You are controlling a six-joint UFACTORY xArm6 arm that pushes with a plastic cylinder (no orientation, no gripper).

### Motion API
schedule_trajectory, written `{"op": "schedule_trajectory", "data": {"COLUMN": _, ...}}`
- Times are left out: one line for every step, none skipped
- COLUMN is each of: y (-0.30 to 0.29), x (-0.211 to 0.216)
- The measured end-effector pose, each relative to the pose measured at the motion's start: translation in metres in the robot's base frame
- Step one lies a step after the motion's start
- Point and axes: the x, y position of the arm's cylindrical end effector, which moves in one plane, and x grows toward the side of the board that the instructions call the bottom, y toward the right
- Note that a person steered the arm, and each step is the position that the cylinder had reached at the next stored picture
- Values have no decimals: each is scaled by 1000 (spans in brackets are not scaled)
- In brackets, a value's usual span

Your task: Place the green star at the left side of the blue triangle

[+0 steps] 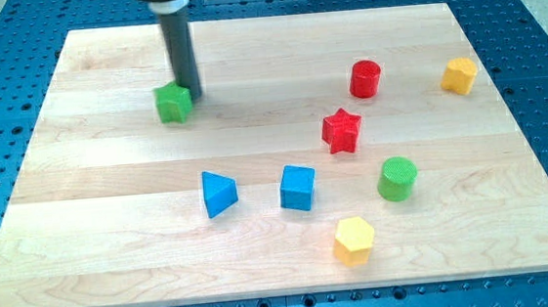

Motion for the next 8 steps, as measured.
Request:
{"op": "schedule_trajectory", "data": {"y": -19, "x": 79}}
{"op": "schedule_trajectory", "data": {"y": -23, "x": 38}}
{"op": "schedule_trajectory", "data": {"y": -69, "x": 20}}
{"op": "schedule_trajectory", "data": {"y": -79, "x": 66}}
{"op": "schedule_trajectory", "data": {"y": -52, "x": 94}}
{"op": "schedule_trajectory", "data": {"y": -40, "x": 126}}
{"op": "schedule_trajectory", "data": {"y": -40, "x": 102}}
{"op": "schedule_trajectory", "data": {"y": -36, "x": 65}}
